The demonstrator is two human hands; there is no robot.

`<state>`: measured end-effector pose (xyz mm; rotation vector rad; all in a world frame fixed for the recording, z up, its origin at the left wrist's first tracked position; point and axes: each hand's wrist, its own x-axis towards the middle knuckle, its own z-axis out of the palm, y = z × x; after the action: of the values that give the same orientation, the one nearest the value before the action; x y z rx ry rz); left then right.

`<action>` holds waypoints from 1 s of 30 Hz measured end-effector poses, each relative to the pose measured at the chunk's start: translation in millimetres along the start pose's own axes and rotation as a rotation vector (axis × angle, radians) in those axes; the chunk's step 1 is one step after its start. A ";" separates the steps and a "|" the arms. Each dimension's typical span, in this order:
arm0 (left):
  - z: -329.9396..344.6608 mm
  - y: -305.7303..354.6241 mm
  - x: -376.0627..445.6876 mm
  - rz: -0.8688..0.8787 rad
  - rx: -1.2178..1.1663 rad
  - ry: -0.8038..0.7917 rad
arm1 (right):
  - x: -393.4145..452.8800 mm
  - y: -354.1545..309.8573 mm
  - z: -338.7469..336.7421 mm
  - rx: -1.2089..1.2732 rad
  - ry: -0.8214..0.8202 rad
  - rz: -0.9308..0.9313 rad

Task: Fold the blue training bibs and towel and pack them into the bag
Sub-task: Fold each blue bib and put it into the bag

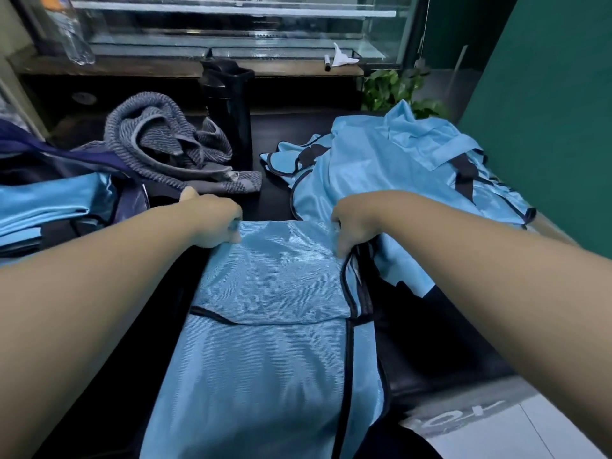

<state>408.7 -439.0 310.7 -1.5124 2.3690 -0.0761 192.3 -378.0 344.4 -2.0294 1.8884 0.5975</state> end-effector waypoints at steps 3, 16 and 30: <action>-13.1 -2.5 -11.0 -0.043 -0.019 0.209 | -10.4 5.1 2.4 0.078 0.203 -0.020; 5.3 -4.6 -154.2 0.202 -0.341 0.768 | -115.6 2.0 65.4 -0.007 0.965 -0.230; 98.3 29.3 -211.1 0.431 -0.272 0.506 | -162.6 -49.5 158.3 -0.206 0.812 -0.352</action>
<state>493.6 -225.5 263.1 -1.1453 3.1756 -0.0381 218.9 -155.2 284.8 -2.9535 1.7847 -0.1769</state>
